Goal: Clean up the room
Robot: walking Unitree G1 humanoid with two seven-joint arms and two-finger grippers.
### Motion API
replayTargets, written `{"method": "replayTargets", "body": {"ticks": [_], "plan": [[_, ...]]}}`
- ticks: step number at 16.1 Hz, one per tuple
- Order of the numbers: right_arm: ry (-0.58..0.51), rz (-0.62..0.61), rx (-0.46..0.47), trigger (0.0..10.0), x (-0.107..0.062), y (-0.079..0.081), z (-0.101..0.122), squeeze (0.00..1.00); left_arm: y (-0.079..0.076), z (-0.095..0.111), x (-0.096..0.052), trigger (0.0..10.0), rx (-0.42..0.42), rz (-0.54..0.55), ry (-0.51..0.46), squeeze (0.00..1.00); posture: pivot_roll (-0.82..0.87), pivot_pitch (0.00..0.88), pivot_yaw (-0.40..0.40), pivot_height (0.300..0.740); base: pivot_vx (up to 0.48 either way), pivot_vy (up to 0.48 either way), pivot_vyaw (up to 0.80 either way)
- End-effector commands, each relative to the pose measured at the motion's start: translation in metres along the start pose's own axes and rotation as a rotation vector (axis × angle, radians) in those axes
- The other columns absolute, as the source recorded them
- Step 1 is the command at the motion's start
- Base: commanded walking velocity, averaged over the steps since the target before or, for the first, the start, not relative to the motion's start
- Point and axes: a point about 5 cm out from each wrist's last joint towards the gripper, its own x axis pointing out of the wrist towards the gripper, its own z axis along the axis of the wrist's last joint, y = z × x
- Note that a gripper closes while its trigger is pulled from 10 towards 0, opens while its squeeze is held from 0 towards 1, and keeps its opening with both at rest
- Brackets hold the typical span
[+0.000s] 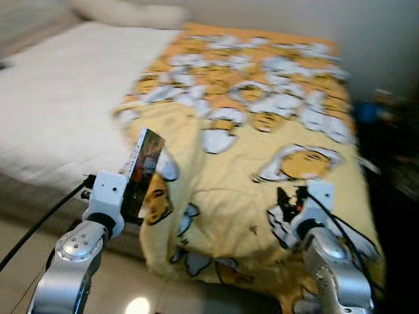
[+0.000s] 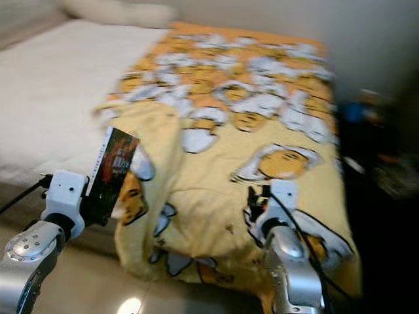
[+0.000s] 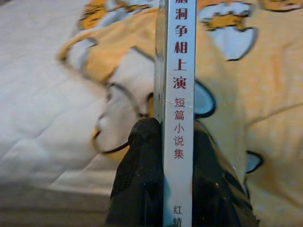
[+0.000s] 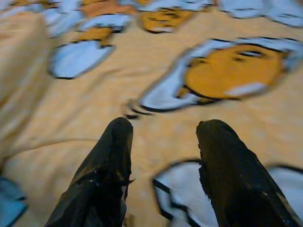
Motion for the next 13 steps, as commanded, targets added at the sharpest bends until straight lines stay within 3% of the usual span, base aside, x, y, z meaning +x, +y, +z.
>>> {"method": "replayTargets", "body": {"ticks": [1,7,13], "plan": [[0.001,0.003,0.017,10.0,-0.0011,0.0013,0.0013,0.0,0.0015,0.0115,0.0001,10.0,0.01,0.002,-0.044,0.0,-0.04,0.0,-0.003,0.74,0.0,0.349,-0.77],[0.01,0.007,0.022,10.0,-0.0014,0.0023,0.0028,0.0,0.0021,0.0123,0.0008,10.0,0.001,0.0,-0.041,0.0,-0.04,0.0,-0.007,0.74,0.0,0.363,-0.7],[0.021,0.022,0.016,10.0,-0.0006,0.0055,0.0044,0.0,-0.0002,0.013,0.0019,10.0,-0.002,-0.008,-0.038,0.0,-0.05,0.0,-0.004,0.74,0.0,0.39,0.0]]}}
